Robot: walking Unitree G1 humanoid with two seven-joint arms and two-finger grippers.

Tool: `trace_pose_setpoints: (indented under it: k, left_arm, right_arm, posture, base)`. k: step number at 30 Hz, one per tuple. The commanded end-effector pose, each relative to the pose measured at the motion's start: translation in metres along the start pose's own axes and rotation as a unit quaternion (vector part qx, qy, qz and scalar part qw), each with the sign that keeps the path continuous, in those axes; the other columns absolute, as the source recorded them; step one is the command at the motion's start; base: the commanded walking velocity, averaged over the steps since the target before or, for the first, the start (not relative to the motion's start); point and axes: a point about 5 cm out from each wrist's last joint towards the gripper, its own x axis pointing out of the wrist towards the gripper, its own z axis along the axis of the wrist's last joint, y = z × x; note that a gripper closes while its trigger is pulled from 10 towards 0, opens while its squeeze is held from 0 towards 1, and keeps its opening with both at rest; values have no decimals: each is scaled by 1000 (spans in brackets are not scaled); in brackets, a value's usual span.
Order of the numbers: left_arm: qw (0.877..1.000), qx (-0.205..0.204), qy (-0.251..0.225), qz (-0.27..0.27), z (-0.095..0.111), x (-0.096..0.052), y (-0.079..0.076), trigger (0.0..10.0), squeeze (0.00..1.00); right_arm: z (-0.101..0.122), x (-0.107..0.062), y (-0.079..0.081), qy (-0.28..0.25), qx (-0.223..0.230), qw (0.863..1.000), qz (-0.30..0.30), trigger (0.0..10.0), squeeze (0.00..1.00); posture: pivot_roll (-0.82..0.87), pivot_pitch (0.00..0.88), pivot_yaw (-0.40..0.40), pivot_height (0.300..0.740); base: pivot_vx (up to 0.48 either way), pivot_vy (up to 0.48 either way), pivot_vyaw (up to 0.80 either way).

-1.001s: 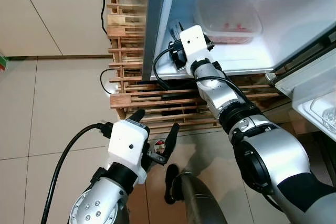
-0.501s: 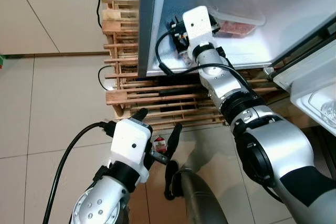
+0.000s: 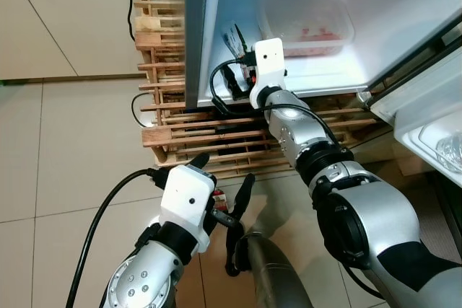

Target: Restocking fridge

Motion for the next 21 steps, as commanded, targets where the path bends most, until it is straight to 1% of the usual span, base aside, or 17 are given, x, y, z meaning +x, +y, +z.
trace_pose_setpoints:
  k: [1, 3, 5, 6, 7, 8, 13, 15, 19, 20, 21]
  left_arm:
    - [1000, -9, 9, -11, -5, 0, -5, 10000, 0]
    - [1000, -8, 7, -11, -5, 2, -5, 10000, 0]
    - [1000, -5, 3, -13, -4, 5, -5, 10000, 0]
    - [1000, -5, 3, -13, -4, 5, -5, 10000, 0]
    - [1000, -1, -2, -15, -4, 9, -3, 10000, 0]
    - [1000, 1, -4, -16, -4, 10, -3, 10000, 0]
    - [1000, 4, -11, -17, -3, 14, -3, 10000, 0]
    - [1000, 5, -14, -20, -4, 17, -3, 10000, 0]
    - [1000, 6, -15, -21, -4, 17, -3, 10000, 0]
    - [1000, 6, -18, -21, -4, 18, -3, 10000, 0]
    - [1000, 6, -19, -21, -4, 19, -3, 10000, 0]
  right_arm:
    - [-12, -5, -11, 11, -18, 1000, -16, 10000, 0]
    - [-2, -5, -12, -16, -34, 999, -13, 10000, 0]
    - [9, -4, -11, -45, -39, 998, -4, 10000, 0]
    - [9, -4, -11, -45, -39, 998, -4, 10000, 0]
    - [21, -5, -10, -78, -44, 996, 4, 10000, 0]
    - [24, -6, -9, -87, -44, 995, 7, 10000, 0]
    - [29, -9, -10, -104, -45, 994, 10, 10000, 0]
    - [31, -14, -12, -119, -52, 992, 4, 10000, 0]
    - [29, -20, -13, -125, -49, 991, -3, 10000, 0]
    - [24, -29, -16, -120, -39, 992, -9, 0, 0]
    - [22, -33, -16, -117, -38, 992, -11, 0, 0]
  posture:
    - [128, 367, -219, 732]
    - [120, 359, -220, 732]
    - [112, 349, -219, 732]
    - [112, 349, -219, 732]
    - [103, 331, -221, 732]
    - [102, 329, -222, 732]
    - [94, 312, -224, 732]
    - [83, 300, -228, 732]
    - [81, 298, -230, 732]
    - [77, 294, -233, 732]
    - [77, 294, -233, 732]
  base:
    - [0, 0, 0]
    - [0, 0, 0]
    - [0, 0, 0]
    - [0, 0, 0]
    - [0, 0, 0]
    - [0, 0, 0]
    - [0, 0, 0]
    - [0, 0, 0]
    - [0, 0, 0]
    - [0, 0, 0]
    - [0, 0, 0]
